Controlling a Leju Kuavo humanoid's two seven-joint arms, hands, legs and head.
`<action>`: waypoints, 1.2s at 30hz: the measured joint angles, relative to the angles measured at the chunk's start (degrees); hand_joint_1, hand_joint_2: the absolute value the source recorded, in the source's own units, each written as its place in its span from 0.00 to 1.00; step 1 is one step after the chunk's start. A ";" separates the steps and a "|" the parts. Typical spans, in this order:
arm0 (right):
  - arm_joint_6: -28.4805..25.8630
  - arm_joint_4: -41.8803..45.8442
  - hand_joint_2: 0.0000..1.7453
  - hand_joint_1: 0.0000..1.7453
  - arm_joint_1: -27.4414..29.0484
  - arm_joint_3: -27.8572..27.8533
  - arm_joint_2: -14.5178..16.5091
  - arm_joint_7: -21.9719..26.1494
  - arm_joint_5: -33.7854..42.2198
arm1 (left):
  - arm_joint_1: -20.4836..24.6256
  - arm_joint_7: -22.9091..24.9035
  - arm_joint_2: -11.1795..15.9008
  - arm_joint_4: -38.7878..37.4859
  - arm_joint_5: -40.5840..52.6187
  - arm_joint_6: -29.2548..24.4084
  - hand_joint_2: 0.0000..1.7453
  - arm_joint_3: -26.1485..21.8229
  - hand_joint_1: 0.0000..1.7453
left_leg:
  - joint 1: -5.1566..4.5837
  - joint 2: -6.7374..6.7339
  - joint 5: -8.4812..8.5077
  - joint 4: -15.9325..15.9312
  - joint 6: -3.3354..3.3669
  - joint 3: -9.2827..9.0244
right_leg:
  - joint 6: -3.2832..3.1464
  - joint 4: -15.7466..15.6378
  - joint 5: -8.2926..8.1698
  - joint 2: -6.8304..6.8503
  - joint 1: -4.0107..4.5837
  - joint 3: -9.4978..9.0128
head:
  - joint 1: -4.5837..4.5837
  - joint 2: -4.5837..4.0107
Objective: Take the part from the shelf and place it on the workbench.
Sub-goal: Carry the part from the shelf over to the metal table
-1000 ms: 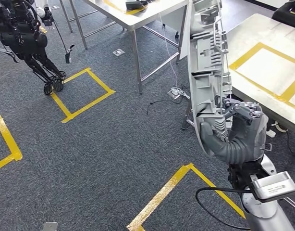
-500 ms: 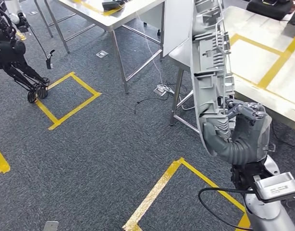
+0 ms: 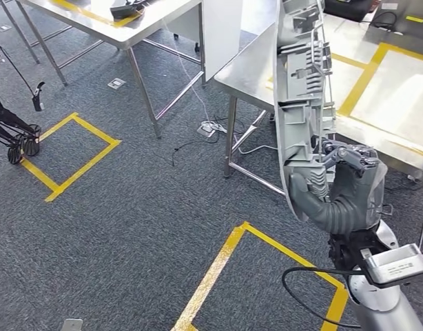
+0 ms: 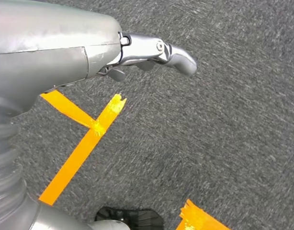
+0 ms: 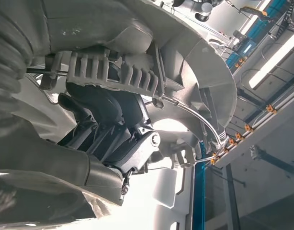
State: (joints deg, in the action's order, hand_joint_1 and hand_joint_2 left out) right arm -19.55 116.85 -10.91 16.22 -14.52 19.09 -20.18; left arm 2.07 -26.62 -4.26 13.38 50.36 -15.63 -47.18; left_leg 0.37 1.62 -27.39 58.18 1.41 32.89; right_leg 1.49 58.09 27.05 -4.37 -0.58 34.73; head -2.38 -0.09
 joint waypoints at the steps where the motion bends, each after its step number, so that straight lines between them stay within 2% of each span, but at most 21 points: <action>1: -0.01 0.00 1.00 1.00 -0.11 -0.01 0.00 0.03 0.00 | 0.04 0.00 -0.03 0.00 0.03 0.00 1.00 0.00 0.00 | 0.14 -0.45 0.22 -0.37 0.27 -0.11 | 0.27 1.04 0.85 0.69 0.06 0.62 | -0.14 0.00; 4: 0.03 -0.05 1.00 1.00 -0.38 0.05 0.01 0.12 0.03 | 0.03 0.00 -0.03 0.00 0.13 0.00 1.00 0.00 0.00 | 0.23 -1.78 0.44 -0.77 0.73 -0.19 | 0.99 10.81 5.84 3.37 -0.01 5.18 | -0.54 0.00; 6: 0.05 -0.19 1.00 1.00 -0.30 0.08 0.01 0.11 0.06 | -0.02 0.01 -0.01 0.00 0.15 0.00 1.00 -0.01 0.00 | 0.20 -2.69 0.40 -0.75 0.76 -0.20 | 1.44 15.58 6.95 3.85 -0.18 7.36 | -0.55 0.00; 7: 0.05 -0.24 1.00 1.00 -0.29 0.09 0.01 0.09 0.07 | 0.01 0.01 -0.01 0.00 0.16 0.00 1.00 -0.01 0.00 | 0.21 -3.10 0.37 -0.73 0.71 -0.23 | 1.59 14.75 5.94 4.02 -0.26 6.93 | -0.56 0.00; 10: 0.08 -0.27 1.00 1.00 -0.58 0.09 0.01 0.10 0.08 | 0.12 0.01 -0.02 0.00 0.21 0.00 1.00 -0.01 0.00 | 0.10 -4.10 -0.01 -0.38 0.13 -0.34 | 1.57 3.59 1.04 6.09 -0.24 1.12 | -0.57 0.00; 12: 0.12 -0.28 1.00 1.00 -0.82 0.09 0.01 0.11 0.09 | 0.12 0.01 0.06 0.00 0.21 0.00 1.00 -0.01 0.00 | -0.21 -4.70 -0.21 -0.10 -0.45 -0.30 | 0.97 -0.27 0.36 7.10 0.05 -1.03 | -0.51 0.00; 14: 0.14 -0.28 1.00 1.00 -0.82 0.08 0.01 0.11 0.10 | 0.17 0.02 0.11 0.01 0.21 0.00 1.00 -0.01 0.00 | -0.32 -5.39 -0.28 -0.07 -0.92 -0.35 | 0.13 -0.35 0.35 6.42 0.15 -1.04 | -0.45 0.00; 16: 0.14 -0.26 1.00 1.00 -0.85 0.06 0.01 0.11 0.10 | 0.29 0.02 0.07 0.01 0.23 0.01 1.00 -0.01 0.00 | -0.11 -4.66 -1.45 1.23 -1.48 0.04 | -0.67 -0.50 0.11 5.64 0.00 -1.01 | -0.34 0.00; 17: 0.14 -0.25 1.00 1.00 -0.89 0.07 0.01 0.12 0.10 | 0.31 0.02 0.06 0.01 0.23 0.01 1.00 -0.01 0.00 | 0.00 -3.85 -2.84 3.35 -1.75 0.90 | -1.03 -0.59 0.00 5.27 -0.11 -1.06 | -0.24 0.00; 19: 0.15 -0.26 1.00 1.00 -0.92 0.11 0.01 0.13 0.09 | 0.23 0.02 0.10 0.00 0.23 0.01 1.00 -0.01 0.00 | 0.14 -2.50 -6.48 10.65 -2.04 4.12 | -1.46 -0.59 -0.05 4.45 -0.09 -1.06 | -0.10 0.00; 21: 0.16 -0.28 1.00 1.00 -0.89 0.14 0.01 0.11 0.08 | 0.12 0.02 0.13 0.00 0.21 0.00 1.00 -0.01 0.00 | 0.14 -2.24 -8.02 16.22 -2.07 6.83 | -1.54 -0.57 -0.05 3.41 0.00 -1.09 | -0.10 0.00; 22: 0.17 -0.30 1.00 1.00 -0.88 0.14 0.01 0.11 0.08 | 0.10 0.02 0.13 0.00 0.21 0.00 1.00 -0.01 0.00 | 0.14 -2.18 -7.15 16.12 -1.95 6.90 | -1.55 -0.53 -0.06 2.85 0.03 -1.12 | -0.10 0.00; 23: 0.19 -0.31 1.00 1.00 -0.88 0.15 0.01 0.11 0.08 | 0.11 0.02 0.13 0.00 0.21 0.00 1.00 -0.01 0.00 | 0.14 -2.01 -5.28 13.75 -1.74 5.92 | -1.54 -0.50 -0.06 2.30 0.05 -1.16 | -0.10 0.00; 25: 0.22 -0.32 1.00 1.00 -0.89 0.15 0.01 0.11 0.08 | 0.14 0.02 0.20 0.00 0.21 0.01 1.00 -0.01 0.00 | 0.16 -0.46 -1.20 6.08 -1.07 2.57 | -1.42 -0.39 -0.05 1.29 0.13 -1.18 | -0.12 0.00; 26: 0.23 -0.34 1.00 1.00 -0.89 0.15 0.01 0.12 0.07 | 0.17 0.02 0.24 0.00 0.21 0.01 1.00 -0.01 0.00 | 0.17 0.38 -0.15 2.98 -0.83 1.23 | -1.25 -0.30 -0.09 0.81 0.14 -1.04 | -0.13 0.00; 27: 0.23 -0.36 1.00 1.00 -0.89 0.14 0.01 0.12 0.08 | 0.18 0.02 0.27 0.00 0.21 0.02 1.00 -0.01 0.00 | 0.13 1.04 0.22 1.19 -0.67 0.50 | -0.98 -0.26 -0.18 0.38 0.09 -0.82 | -0.16 0.00; 29: 0.23 -0.38 1.00 1.00 -0.84 0.12 0.00 0.12 0.09 | 0.25 0.02 0.31 0.00 0.22 0.04 1.00 -0.01 0.00 | 0.04 0.88 0.04 0.32 -0.55 0.24 | -0.26 -0.35 -0.46 -0.37 -0.11 -0.42 | -0.16 0.00; 31: 0.22 -0.38 1.00 1.00 -0.83 0.06 0.00 0.11 0.16 | 0.36 0.02 0.21 0.00 0.22 0.13 1.00 -0.01 0.00 | 0.20 0.01 0.39 -0.21 -0.10 0.10 | 0.34 0.36 0.21 0.58 -0.13 0.29 | -0.29 0.00; 32: 0.22 -0.38 1.00 1.00 -0.90 0.06 0.00 0.12 0.22 | 0.41 0.02 0.15 0.00 0.23 0.16 1.00 -0.01 0.00 | 0.34 -0.45 0.57 -0.50 0.17 0.03 | 0.58 2.08 1.35 1.58 -0.08 1.21 | -0.47 0.00; 34: 0.23 -0.41 1.00 1.00 -1.01 0.09 0.01 0.15 0.31 | 0.41 0.02 0.09 0.00 0.22 0.20 1.00 -0.01 0.00 | 0.39 -1.36 0.67 -0.63 0.45 0.02 | 0.97 8.91 4.84 3.45 -0.11 4.45 | -0.74 0.00; 36: 0.22 -0.54 1.00 1.00 -0.86 0.10 0.01 0.13 0.38 | 0.32 0.02 0.08 0.00 0.20 0.20 1.00 -0.03 0.00 | 0.37 -2.31 0.65 -0.61 0.48 0.03 | 1.37 15.17 6.81 3.84 -0.24 7.33 | -0.75 0.00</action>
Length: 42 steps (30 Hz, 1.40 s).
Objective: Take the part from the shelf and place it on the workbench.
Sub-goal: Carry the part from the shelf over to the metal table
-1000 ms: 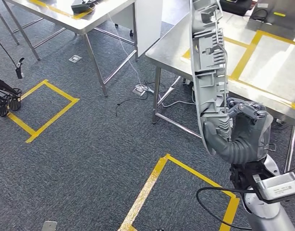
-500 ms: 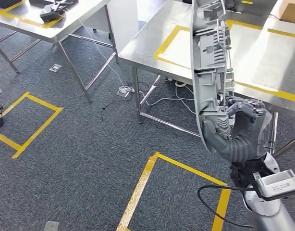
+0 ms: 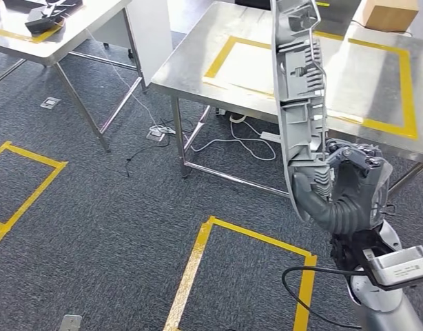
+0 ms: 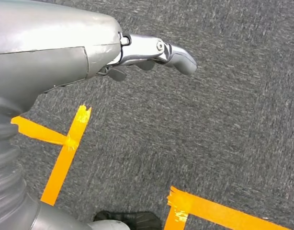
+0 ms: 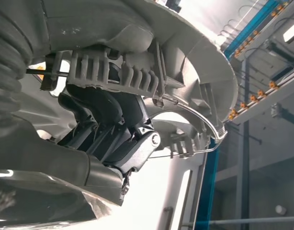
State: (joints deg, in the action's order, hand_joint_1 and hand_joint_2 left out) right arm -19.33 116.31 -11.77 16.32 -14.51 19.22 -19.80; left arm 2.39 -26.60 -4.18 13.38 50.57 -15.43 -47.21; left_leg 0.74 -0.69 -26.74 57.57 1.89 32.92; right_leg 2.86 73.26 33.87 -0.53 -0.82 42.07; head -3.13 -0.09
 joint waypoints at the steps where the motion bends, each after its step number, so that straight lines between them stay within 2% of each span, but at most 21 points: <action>1: -0.01 -0.08 1.00 1.00 0.06 -0.01 0.00 -0.02 0.04 | -0.01 0.00 -0.03 0.00 -0.01 0.00 1.00 -0.01 0.00 | 0.00 -0.46 -0.02 0.02 -0.02 0.00 | 0.15 0.32 -0.52 0.09 -0.07 0.12 | -0.02 0.00; 2: -0.04 -0.13 1.00 1.00 0.11 -0.02 0.00 -0.04 0.08 | -0.01 0.00 -0.08 0.00 -0.02 0.00 1.00 -0.02 0.00 | 0.01 -0.88 -0.07 0.06 -0.08 -0.03 | 0.23 -1.76 -2.02 0.33 -0.15 -0.97 | -0.02 0.00; 4: -0.09 -0.16 1.00 1.00 0.08 -0.04 0.00 -0.01 0.09 | 0.01 0.00 -0.18 0.00 -0.04 0.00 1.00 -0.04 0.00 | -0.06 -1.61 -0.30 0.27 -0.44 -0.08 | 0.28 -9.71 -5.42 1.74 -0.13 -5.19 | -0.03 0.00; 6: -0.16 -0.14 1.00 1.00 0.05 -0.05 0.00 0.03 0.08 | -0.01 0.00 -0.14 0.00 -0.07 -0.01 1.00 -0.21 0.00 | -0.34 -2.22 -0.56 0.65 -1.02 -0.03 | -0.18 -14.79 -6.66 2.77 0.08 -7.97 | 0.06 0.00; 9: -0.25 -0.14 1.00 1.00 0.25 -0.08 0.00 0.00 0.06 | -0.02 -0.01 -0.05 0.00 -0.08 -0.02 1.00 -0.58 0.00 | -0.41 -2.97 -0.77 0.81 -1.82 -0.09 | -1.31 -15.38 -6.72 1.90 0.20 -8.17 | 0.18 0.00; 11: -0.27 -0.13 1.00 1.00 0.25 -0.10 0.00 0.01 0.04 | 0.00 -0.02 -0.07 0.00 -0.05 -0.02 1.00 -0.66 0.00 | -0.22 -2.06 -2.47 2.86 -2.36 0.62 | -2.09 -15.54 -6.95 1.20 0.04 -8.19 | 0.33 0.00; 14: -0.30 -0.14 1.00 1.00 0.24 -0.07 0.00 0.04 -0.01 | -0.13 -0.02 -0.04 0.00 -0.13 -0.02 1.00 -0.80 0.00 | -0.13 -0.14 -7.88 13.26 -2.73 5.08 | -2.73 -15.60 -7.04 0.10 0.05 -8.20 | 0.57 0.00; 16: -0.31 -0.15 1.00 1.00 0.37 -0.06 0.00 0.04 -0.10 | -0.25 -0.02 -0.02 0.00 -0.16 -0.02 1.00 -0.87 0.00 | -0.15 0.12 -8.49 17.20 -2.60 6.93 | -2.78 -15.57 -7.05 -0.90 0.16 -8.23 | 0.57 0.00; 17: -0.33 -0.15 1.00 1.00 0.45 -0.06 0.00 0.04 -0.18 | -0.28 -0.02 -0.02 0.00 -0.17 -0.02 1.00 -0.89 0.00 | -0.16 0.23 -7.13 15.97 -2.39 6.41 | -2.78 -15.56 -7.05 -1.43 0.21 -8.28 | 0.57 0.00; 20: -0.44 -0.14 1.00 1.00 0.56 -0.06 0.00 0.04 -0.38 | -0.30 -0.03 0.07 0.00 -0.20 -0.02 1.00 -0.93 0.00 | -0.16 2.25 -1.50 5.09 -1.38 1.56 | -2.63 -15.46 -7.06 -2.93 0.32 -8.34 | 0.54 0.00; 22: -0.57 -0.13 1.00 1.00 0.70 -0.10 0.00 0.05 -0.41 | -0.30 -0.05 0.15 0.00 -0.21 -0.03 1.00 -0.96 0.00 | -0.24 3.42 -0.73 1.43 -1.08 0.02 | -2.09 -15.37 -7.22 -3.75 0.24 -7.92 | 0.53 0.00; 24: -0.74 -0.11 1.00 1.00 0.94 -0.22 0.00 0.05 -0.42 | -0.26 -0.08 0.08 0.00 -0.21 -0.05 1.00 -0.98 0.00 | -0.30 2.91 -0.76 0.86 -0.97 -0.09 | -1.33 -15.53 -7.49 -4.47 0.11 -7.58 | 0.56 0.00; 27: -0.87 -0.05 1.00 1.00 0.94 -0.48 0.00 0.06 -0.41 | -0.20 -0.10 -0.08 0.00 -0.20 -0.07 1.00 -0.99 0.00 | 0.11 1.51 -0.23 -0.06 -0.25 -0.37 | -0.48 -11.97 -5.03 -2.41 0.20 -5.47 | 0.13 0.00; 29: -0.89 -0.04 1.00 1.00 0.93 -0.50 0.00 0.07 -0.41 | -0.27 -0.11 -0.04 0.00 -0.20 -0.07 1.00 -0.99 0.00 | 0.12 0.56 -0.22 -0.14 -0.03 -0.37 | -0.01 -4.54 -1.41 -0.48 0.09 -1.94 | -0.14 0.00; 31: -0.89 -0.13 1.00 1.00 1.14 -0.49 0.00 0.03 -0.48 | -0.33 -0.11 -0.05 0.00 -0.19 -0.07 1.00 -1.01 0.00 | 0.10 -0.39 -0.29 -0.11 0.01 -0.37 | 0.38 0.39 -0.14 0.04 -0.03 0.36 | -0.15 0.00; 32: -0.91 -0.17 1.00 1.00 1.20 -0.50 0.00 0.01 -0.54 | -0.32 -0.11 -0.08 0.00 -0.19 -0.07 1.00 -1.01 0.00 | 0.11 -0.82 -0.34 -0.08 -0.04 -0.39 | 0.49 -0.32 -1.10 0.21 -0.10 -0.03 | -0.16 0.00; 34: -1.00 -0.19 1.00 1.00 1.15 -0.50 0.00 0.03 -0.68 | -0.27 -0.11 -0.15 0.00 -0.17 -0.07 1.00 -1.01 0.00 | 0.09 -1.57 -0.57 0.04 -0.36 -0.54 | 0.50 -7.46 -4.76 1.42 -0.19 -3.79 | -0.16 0.00; 36: -1.10 -0.17 1.00 1.00 1.04 -0.51 0.00 0.05 -0.78 | -0.26 -0.11 -0.15 0.00 -0.16 -0.08 1.00 -1.02 0.00 | -0.22 -2.15 -0.90 0.40 -0.95 -0.58 | 0.11 -14.11 -6.75 3.08 0.08 -7.51 | -0.13 0.00; 37: -1.15 -0.17 1.00 1.00 1.07 -0.51 0.00 0.04 -0.82 | -0.28 -0.11 -0.11 0.00 -0.16 -0.09 1.00 -1.03 0.00 | -0.39 -2.44 -0.99 0.54 -1.21 -0.57 | -0.17 -15.33 -6.82 3.49 0.22 -8.21 | -0.08 0.00; 39: -1.22 -0.16 1.00 1.00 1.28 -0.52 0.00 0.01 -0.84 | -0.29 -0.12 -0.03 0.00 -0.14 -0.13 1.00 -1.03 0.00 | -0.51 -3.08 -1.04 0.63 -1.66 -0.59 | -0.93 -15.36 -6.80 2.86 0.33 -8.17 | 0.04 0.00; 42: -1.29 -0.16 1.00 1.00 1.34 -0.50 0.03 -0.01 -0.90 | -0.22 -0.14 -0.02 0.00 -0.02 -0.08 1.00 -1.03 0.00 | -0.24 -1.78 -3.57 3.90 -2.43 0.60 | -2.18 -15.59 -7.05 2.01 0.08 -8.16 | 0.30 0.00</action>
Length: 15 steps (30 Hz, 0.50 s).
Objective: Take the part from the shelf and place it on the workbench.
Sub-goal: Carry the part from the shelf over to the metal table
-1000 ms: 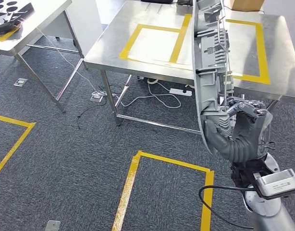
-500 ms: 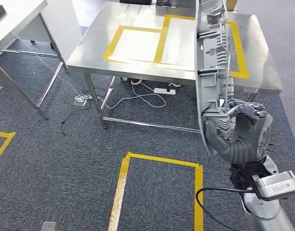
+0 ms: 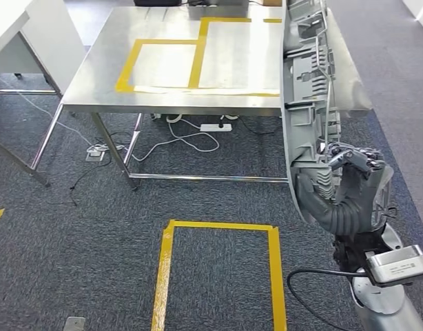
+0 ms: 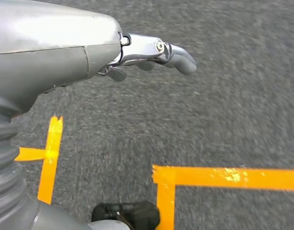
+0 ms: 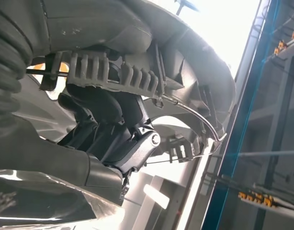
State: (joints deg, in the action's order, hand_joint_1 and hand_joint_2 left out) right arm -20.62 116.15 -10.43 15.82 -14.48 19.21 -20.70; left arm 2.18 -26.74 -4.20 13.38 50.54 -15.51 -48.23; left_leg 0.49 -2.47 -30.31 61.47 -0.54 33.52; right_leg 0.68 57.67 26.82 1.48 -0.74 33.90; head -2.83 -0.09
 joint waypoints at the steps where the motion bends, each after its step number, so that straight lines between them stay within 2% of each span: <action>1: -0.02 -0.03 1.00 1.00 -0.03 0.04 0.05 -0.01 -0.05 | -0.02 -0.01 0.01 0.00 0.03 0.03 1.00 0.00 0.00 | 0.08 0.87 -1.81 3.24 -0.16 1.39 | -0.30 -0.02 -0.02 -0.23 -0.03 -0.02 | 0.12 0.00; 3: -0.03 -0.24 1.00 1.00 -0.02 0.11 0.16 -0.13 -0.31 | -0.16 -0.01 0.08 0.00 0.03 0.09 1.00 -0.01 0.00 | 0.09 1.69 -4.88 10.76 -0.28 4.87 | -0.58 -0.01 0.00 -0.78 0.07 -0.03 | 0.23 0.00; 4: -0.03 -0.39 1.00 1.00 0.01 0.13 0.19 -0.26 -0.45 | -0.25 -0.01 0.10 0.00 0.03 0.14 1.00 -0.01 0.00 | 0.08 1.82 -5.14 12.83 -0.24 5.93 | -0.60 0.00 0.00 -1.09 0.14 -0.06 | 0.23 0.00; 5: -0.04 -0.54 1.00 1.00 0.03 0.13 0.19 -0.39 -0.55 | -0.32 -0.01 0.10 0.00 0.04 0.19 1.00 -0.01 0.00 | 0.08 1.87 -4.27 12.75 -0.11 6.03 | -0.60 0.01 0.00 -1.39 0.19 -0.11 | 0.22 0.00; 6: -0.04 -0.62 1.00 1.00 0.04 0.12 0.19 -0.51 -0.58 | -0.36 -0.01 0.10 0.00 0.04 0.23 1.00 -0.01 0.00 | 0.06 1.90 -2.36 10.32 0.12 5.05 | -0.59 0.02 0.00 -1.67 0.24 -0.19 | 0.22 0.00; 7: -0.05 -0.67 1.00 1.00 0.04 0.11 0.19 -0.59 -0.58 | -0.37 -0.01 0.13 0.00 0.04 0.25 1.00 -0.01 0.00 | 0.02 2.00 -0.03 6.42 0.44 3.36 | -0.57 0.03 0.02 -1.90 0.28 -0.28 | 0.22 0.00; 9: -0.06 -0.70 1.00 1.00 0.02 0.11 0.20 -0.62 -0.59 | -0.30 -0.02 0.26 0.00 0.04 0.25 1.00 -0.01 0.00 | -0.18 2.29 2.75 -0.53 1.05 0.34 | -0.35 0.15 0.03 -2.25 0.46 -0.23 | 0.21 0.00; 10: -0.06 -0.73 1.00 1.00 0.02 0.10 0.21 -0.62 -0.60 | -0.24 -0.02 0.33 0.00 0.04 0.25 1.00 -0.01 0.00 | -0.31 2.41 3.08 -2.28 1.25 -0.34 | -0.14 0.19 -0.01 -2.34 0.49 -0.10 | 0.18 0.00; 13: -0.05 -0.80 1.00 1.00 0.06 0.05 0.21 -0.71 -0.67 | -0.21 -0.05 0.38 0.00 0.04 0.23 1.00 -0.01 0.00 | -0.37 2.39 3.15 -3.32 1.75 -0.49 | 0.82 0.17 -0.06 -2.35 0.35 0.29 | 0.15 0.00; 15: 0.01 -0.89 1.00 1.00 -0.08 0.02 0.21 -0.87 -0.88 | -0.19 -0.23 0.33 0.00 0.06 0.30 1.00 -0.01 0.00 | -0.09 2.29 3.58 -3.84 2.34 -0.62 | 1.48 2.40 1.60 -2.14 0.24 1.47 | 0.00 0.00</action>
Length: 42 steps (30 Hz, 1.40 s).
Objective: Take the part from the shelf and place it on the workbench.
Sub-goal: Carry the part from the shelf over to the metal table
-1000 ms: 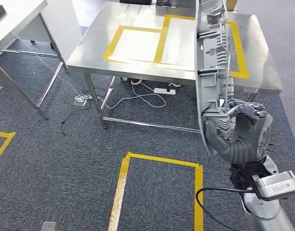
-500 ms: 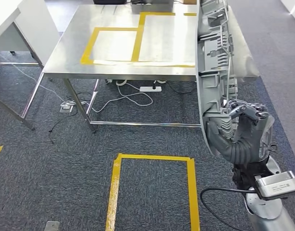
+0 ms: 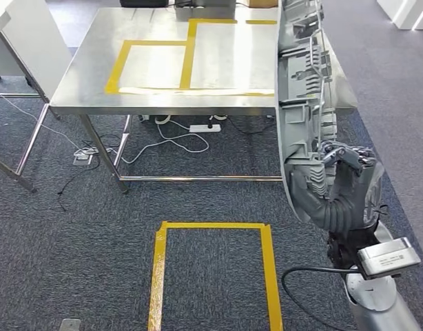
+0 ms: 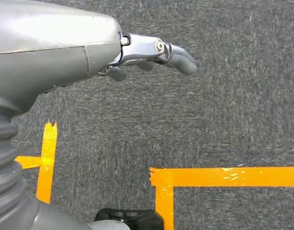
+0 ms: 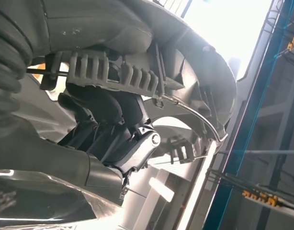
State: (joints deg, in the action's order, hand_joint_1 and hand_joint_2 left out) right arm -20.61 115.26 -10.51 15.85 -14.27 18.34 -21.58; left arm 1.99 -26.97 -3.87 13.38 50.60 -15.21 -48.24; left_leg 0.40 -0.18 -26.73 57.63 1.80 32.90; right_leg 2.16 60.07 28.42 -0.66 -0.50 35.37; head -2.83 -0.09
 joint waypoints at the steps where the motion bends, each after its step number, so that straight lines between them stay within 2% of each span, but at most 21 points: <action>1: 0.08 -0.11 1.00 1.00 -0.08 0.01 0.00 -0.07 -0.13 | 0.01 -0.15 -0.02 0.00 0.05 0.06 1.00 0.00 0.00 | 0.09 -0.05 0.12 -0.11 0.18 -0.02 | 0.27 2.87 1.65 0.10 -0.12 1.37 | -0.05 0.00; 3: 0.29 -0.53 1.00 1.00 -0.20 0.13 0.03 -0.15 -0.43 | -0.08 -0.51 -0.01 0.00 0.30 0.17 1.00 0.00 0.00 | 0.11 -0.09 0.14 -0.09 0.30 0.04 | 0.77 10.56 5.04 0.19 -0.26 4.82 | -0.14 0.00; 5: 0.48 -1.14 1.00 1.00 -0.28 0.36 0.07 -0.18 -0.72 | -0.22 -0.81 0.03 0.00 0.72 0.22 1.00 0.00 0.00 | 0.12 -0.13 0.13 -0.03 0.28 0.04 | 1.07 13.84 5.29 0.26 -0.42 6.34 | -0.14 0.00; 6: 0.56 -1.42 1.00 1.00 -0.41 0.45 0.08 -0.19 -0.79 | -0.26 -0.91 0.03 0.00 0.91 0.29 1.00 0.00 0.00 | 0.15 -0.13 0.09 0.03 0.23 0.02 | 1.13 12.07 3.83 0.34 -0.52 5.46 | -0.13 0.00; 8: 0.69 -1.80 1.00 1.00 -0.91 0.54 0.10 -0.19 -0.81 | -0.28 -1.04 0.09 0.00 1.28 0.55 1.00 0.00 0.00 | 0.14 -0.10 -0.13 0.32 -0.13 0.03 | 1.19 4.39 0.25 0.68 -0.64 1.55 | -0.15 0.00; 10: 0.75 -2.02 1.00 1.00 -1.37 0.62 0.16 -0.14 -0.80 | -0.30 -1.13 0.25 0.00 1.61 0.83 1.00 0.00 0.00 | -0.03 -0.06 -0.33 0.81 -0.76 0.29 | 0.81 -0.97 -1.05 0.86 -0.55 -1.31 | -0.09 0.00; 13: 0.72 -2.24 1.00 1.00 -1.37 0.66 0.24 -0.11 -0.78 | -0.37 -1.21 0.45 0.00 1.99 0.99 1.00 0.01 0.00 | -0.04 -0.06 -0.33 1.01 -1.61 0.54 | -0.27 -1.73 -0.96 0.74 -0.39 -1.68 | -0.04 0.00; 15: 0.64 -2.28 1.00 1.00 -1.36 0.58 0.26 -0.08 -0.76 | -0.35 -1.26 0.48 0.00 2.08 1.00 1.00 0.03 0.00 | 0.09 -0.04 -1.84 2.92 -2.14 1.27 | -1.07 -1.87 -1.11 0.74 -0.53 -1.72 | 0.07 0.00; 18: 0.45 -2.28 1.00 1.00 -1.21 0.51 0.34 0.10 -0.74 | -0.38 -1.29 0.57 0.00 2.11 1.05 1.00 0.04 0.00 | 0.14 -0.01 -7.10 13.24 -2.60 5.70 | -1.76 -1.94 -1.13 0.73 -0.49 -1.74 | 0.30 0.00; 20: 0.34 -2.28 1.00 1.00 -1.04 0.49 0.35 0.15 -0.72 | -0.46 -1.29 0.56 0.00 2.12 1.15 1.00 0.04 0.00 | 0.13 -0.01 -7.86 17.29 -2.52 7.55 | -1.86 -1.93 -1.12 0.63 -0.34 -1.75 | 0.31 0.00; 21: 0.31 -2.28 1.00 1.00 -0.99 0.48 0.36 0.16 -0.71 | -0.48 -1.29 0.56 0.00 2.13 1.19 1.00 0.04 0.00 | 0.12 0.00 -6.53 15.97 -2.33 6.95 | -1.88 -1.92 -1.11 0.53 -0.25 -1.79 | 0.31 0.00; 24: 0.23 -2.26 1.00 1.00 -0.96 0.46 0.37 0.29 -0.71 | -0.47 -1.28 0.66 0.00 2.14 1.16 1.00 0.05 0.00 | -0.12 0.15 -1.19 5.07 -1.29 1.86 | -1.77 -1.85 -1.10 0.24 0.05 -1.93 | 0.29 0.00; 26: 0.14 -2.25 1.00 1.00 -0.84 0.44 0.37 0.38 -0.71 | -0.42 -1.26 0.72 0.00 2.13 1.15 1.00 0.05 0.00 | -0.34 0.25 -0.60 1.60 -0.91 0.38 | -1.39 -1.78 -1.19 0.16 0.19 -1.67 | 0.27 0.00; 28: 0.05 -2.20 1.00 1.00 -0.59 0.42 0.37 0.42 -0.71 | -0.46 -1.25 0.72 0.00 2.12 1.15 1.00 0.04 0.00 | -0.33 0.21 -0.57 1.09 -0.69 0.37 | -0.76 -1.86 -1.29 0.14 0.15 -1.45 | 0.26 0.00; 30: 0.00 -2.08 1.00 1.00 -0.43 0.37 0.37 0.42 -0.71 | -0.49 -1.26 0.66 0.00 2.11 1.15 1.00 0.04 0.00 | -0.11 0.10 -0.17 0.54 -0.12 0.26 | -0.18 -0.61 -0.22 0.19 0.04 -0.65 | 0.16 0.00; 33: 0.00 -1.95 1.00 1.00 -0.28 0.36 0.37 0.48 -0.70 | -0.40 -1.25 0.60 0.00 2.11 1.15 1.00 0.04 0.00 | 0.03 -0.02 0.06 0.31 0.36 0.30 | 0.46 8.95 4.66 0.25 -0.20 3.80 | -0.07 0.00; 35: 0.00 -1.95 1.00 1.00 0.01 0.36 0.37 0.47 -0.69 | -0.46 -1.25 0.58 0.00 2.11 1.16 1.00 0.04 0.00 | 0.03 -0.04 0.05 0.35 0.36 0.34 | 0.80 13.91 5.99 0.30 -0.31 6.07 | -0.08 0.00; 37: 0.00 -1.94 1.00 1.00 0.16 0.35 0.37 0.45 -0.69 | -0.49 -1.25 0.56 0.00 2.11 1.17 1.00 0.04 0.00 | 0.08 -0.03 0.01 0.45 0.28 0.30 | 0.92 10.56 3.36 0.42 -0.45 4.33 | -0.08 0.00; 39: 0.00 -1.93 1.00 1.00 0.08 0.36 0.37 0.48 -0.70 | -0.47 -1.26 0.55 0.00 2.11 1.17 1.00 0.04 0.00 | 0.00 -0.01 -0.21 0.78 -0.12 0.37 | 0.88 2.59 0.24 0.69 -0.51 0.15 | -0.08 0.00; 40: 0.00 -1.92 1.00 1.00 0.04 0.37 0.37 0.52 -0.70 | -0.48 -1.27 0.57 0.00 2.11 1.16 1.00 0.04 0.00 | -0.10 0.01 -0.27 0.94 -0.44 0.48 | 0.71 -0.22 -0.49 0.77 -0.47 -1.39 | -0.03 0.00; 42: 0.00 -1.91 1.00 1.00 0.11 0.39 0.37 0.59 -0.71 | -0.53 -1.31 0.61 0.00 2.10 1.15 1.00 0.04 0.00 | -0.25 0.03 -0.19 1.10 -1.05 0.70 | 0.22 -1.80 -0.43 0.70 -0.23 -2.38 | 0.05 0.00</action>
State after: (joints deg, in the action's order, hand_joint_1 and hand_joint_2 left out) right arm -20.61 113.35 -10.39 16.24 -13.90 18.93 -22.29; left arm 1.46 -28.28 -3.26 13.38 52.70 -14.05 -48.19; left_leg 0.15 -0.15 -26.92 58.74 0.75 33.60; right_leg 2.38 58.27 27.99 0.04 -0.73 32.99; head -2.78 -0.09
